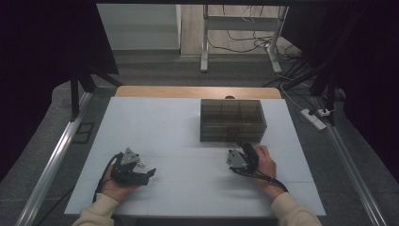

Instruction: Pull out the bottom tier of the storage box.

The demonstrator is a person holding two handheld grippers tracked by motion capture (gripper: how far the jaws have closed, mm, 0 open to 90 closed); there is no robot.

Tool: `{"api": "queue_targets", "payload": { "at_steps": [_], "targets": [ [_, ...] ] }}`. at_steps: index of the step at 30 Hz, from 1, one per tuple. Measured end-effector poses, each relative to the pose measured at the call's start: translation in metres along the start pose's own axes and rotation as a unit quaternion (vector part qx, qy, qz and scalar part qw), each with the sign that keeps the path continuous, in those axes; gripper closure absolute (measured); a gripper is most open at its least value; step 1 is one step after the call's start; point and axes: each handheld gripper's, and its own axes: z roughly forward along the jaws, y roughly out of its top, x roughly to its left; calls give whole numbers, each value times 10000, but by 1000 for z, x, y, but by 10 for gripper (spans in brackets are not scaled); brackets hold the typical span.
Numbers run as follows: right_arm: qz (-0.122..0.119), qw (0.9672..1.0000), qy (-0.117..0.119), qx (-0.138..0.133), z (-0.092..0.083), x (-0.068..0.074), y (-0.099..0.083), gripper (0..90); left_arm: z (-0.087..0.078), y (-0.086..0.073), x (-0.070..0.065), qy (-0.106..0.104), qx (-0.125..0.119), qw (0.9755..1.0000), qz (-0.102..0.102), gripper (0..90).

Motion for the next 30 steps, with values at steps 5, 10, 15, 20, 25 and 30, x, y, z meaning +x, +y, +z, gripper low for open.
{"api": "queue_targets", "payload": {
  "at_steps": [5, 10, 15, 20, 25, 30],
  "targets": [
    [-60, 10000, -7, 44, 1, 0, 0, 537, 0, 0, 0, 1, -5, 10000, 3, 103],
    [-25, 10000, 7, 53, 4, -1, -1, 550, 0, 0, 0, 1, 1, 10000, 1, 103],
    [-23, 10000, -20, 90, 5, -1, -1, 555, 0, 0, 0, -1, -8, 10000, 0, 103],
    [-33, 9999, -31, 90, 7, -2, 0, 564, 0, 0, 0, -4, -7, 10000, 3, 103],
    [-62, 9999, -49, 98, 9, -4, -1, 580, 0, 0, 0, -3, -5, 10000, 6, 103],
    [-88, 9999, -64, 122, 11, -4, 0, 586, 0, 0, 0, -4, -12, 10000, 7, 103]
  ]
}}
